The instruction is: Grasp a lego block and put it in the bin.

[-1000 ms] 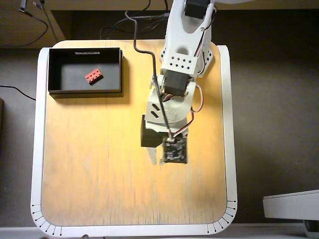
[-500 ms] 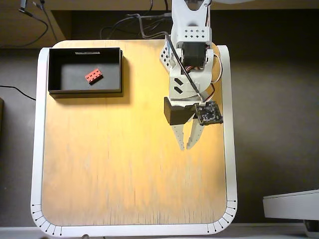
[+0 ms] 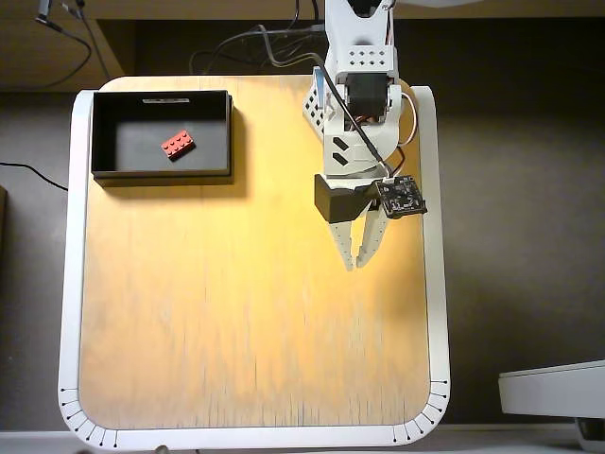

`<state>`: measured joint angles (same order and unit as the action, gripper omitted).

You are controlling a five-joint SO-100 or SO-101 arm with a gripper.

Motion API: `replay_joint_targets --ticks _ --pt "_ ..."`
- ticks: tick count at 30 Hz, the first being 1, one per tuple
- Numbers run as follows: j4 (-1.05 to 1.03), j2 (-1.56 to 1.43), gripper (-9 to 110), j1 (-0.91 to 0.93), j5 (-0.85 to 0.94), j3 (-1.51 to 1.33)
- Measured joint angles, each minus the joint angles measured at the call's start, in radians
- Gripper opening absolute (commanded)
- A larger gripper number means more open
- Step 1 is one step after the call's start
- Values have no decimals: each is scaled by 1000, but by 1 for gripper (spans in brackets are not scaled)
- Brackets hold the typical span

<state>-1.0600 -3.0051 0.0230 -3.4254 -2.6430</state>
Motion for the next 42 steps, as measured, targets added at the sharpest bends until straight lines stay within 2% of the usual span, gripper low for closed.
replay_joint_targets --ticks 14,32,42 --pt "0 -199 0 37 71 -275" --pt "31 -201 0 103 124 -365" --pt "-127 -201 0 103 149 -365"
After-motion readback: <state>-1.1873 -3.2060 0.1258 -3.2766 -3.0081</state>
